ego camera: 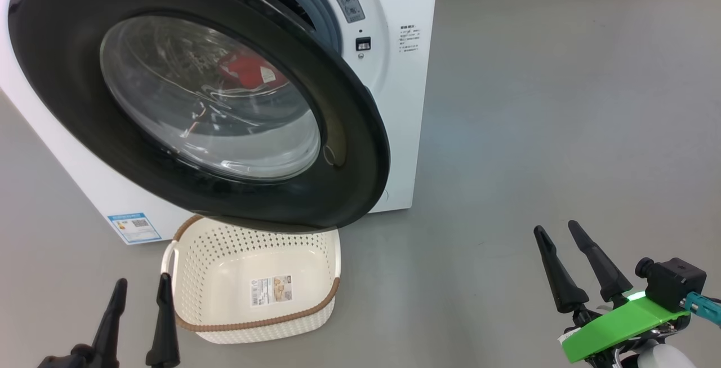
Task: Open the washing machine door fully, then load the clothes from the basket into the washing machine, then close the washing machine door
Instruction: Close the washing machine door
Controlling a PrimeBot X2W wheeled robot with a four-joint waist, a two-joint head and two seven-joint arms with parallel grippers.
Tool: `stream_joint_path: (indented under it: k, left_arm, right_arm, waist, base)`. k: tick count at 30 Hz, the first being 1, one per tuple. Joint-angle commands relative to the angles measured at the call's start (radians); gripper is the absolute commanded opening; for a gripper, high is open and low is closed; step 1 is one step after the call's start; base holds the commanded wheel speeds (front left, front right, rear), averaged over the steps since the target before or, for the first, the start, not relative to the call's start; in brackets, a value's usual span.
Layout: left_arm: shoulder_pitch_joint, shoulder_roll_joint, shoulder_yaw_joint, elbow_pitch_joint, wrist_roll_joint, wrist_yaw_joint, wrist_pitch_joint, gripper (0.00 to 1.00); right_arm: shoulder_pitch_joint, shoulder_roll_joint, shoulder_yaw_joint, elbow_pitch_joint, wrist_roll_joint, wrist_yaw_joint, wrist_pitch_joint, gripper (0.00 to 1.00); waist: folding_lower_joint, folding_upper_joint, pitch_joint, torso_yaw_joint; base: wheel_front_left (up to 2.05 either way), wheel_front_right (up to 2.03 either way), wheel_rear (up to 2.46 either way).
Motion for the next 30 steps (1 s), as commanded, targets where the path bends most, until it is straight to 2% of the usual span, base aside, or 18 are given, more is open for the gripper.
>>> stream_joint_path:
  k: [1, 20, 21, 22, 23, 24, 25, 26, 30]
  left_arm:
    - [-0.02, 0.006, 0.036, -0.021, 0.014, -0.002, -0.009, 1.0]
    - [-0.02, 0.002, 0.027, -0.026, 0.014, -0.003, -0.009, 1.0]
    - [-0.02, 0.002, 0.025, -0.026, 0.014, -0.003, -0.009, 1.0]
    - [-0.021, 0.002, 0.023, -0.026, 0.013, -0.003, -0.009, 1.0]
    - [-0.021, 0.002, 0.022, -0.026, 0.012, -0.003, -0.009, 1.0]
    - [-0.021, 0.002, 0.021, -0.026, 0.011, -0.003, -0.009, 1.0]
    - [-0.02, 0.002, 0.022, -0.027, 0.01, -0.003, -0.009, 1.0]
    - [-0.02, 0.003, 0.021, -0.027, 0.01, -0.003, -0.009, 1.0]
    - [-0.021, 0.003, 0.019, -0.028, 0.008, -0.003, -0.009, 1.0]
  right_arm:
    - [0.003, -0.018, 0.014, -0.023, -0.012, 0.002, -0.005, 1.0]
    - [-0.012, -0.024, 0.009, -0.025, -0.054, 0.002, -0.005, 1.0]
    - [-0.015, -0.026, 0.01, -0.029, -0.056, 0.002, -0.005, 0.93]
    - [-0.018, -0.027, 0.011, -0.033, -0.059, 0.002, -0.005, 0.78]
    - [-0.021, -0.029, 0.011, -0.037, -0.061, 0.002, -0.005, 0.55]
    - [-0.025, -0.03, 0.01, -0.042, -0.062, 0.002, -0.005, 0.45]
    - [-0.03, -0.032, 0.011, -0.047, -0.063, 0.002, -0.005, 0.26]
    - [-0.036, -0.034, 0.012, -0.053, -0.063, 0.002, -0.005, 0.01]
    - [-0.066, -0.034, 0.013, -0.083, -0.053, 0.002, -0.005, 0.0]
  waist:
    - [0.0, -0.0001, 0.0, 0.001]
    - [0.0, -0.0001, 0.0, 0.022]
    - [0.0, -0.0001, 0.0, 0.025]
    - [0.0, -0.0001, 0.0, 0.03]
    - [0.0, -0.0001, 0.0, 0.035]
    - [0.0, -0.0001, 0.0, 0.041]
    - [0.0, -0.0001, 0.001, 0.047]
    - [0.0, -0.0001, 0.003, 0.053]
    - [0.0, -0.0001, 0.008, 0.079]
  base:
    - [0.0, 0.0, 0.0]
    - [0.0, 0.0, 0.0]
    - [0.0, 0.0, 0.0]
    - [0.0, 0.0, 0.0]
    - [0.0, 0.0, 0.0]
    - [0.0, 0.0, 0.0]
    - [0.0, 0.0, 0.0]
    - [0.0, 0.0, 0.0]
    - [0.0, 0.0, 0.0]
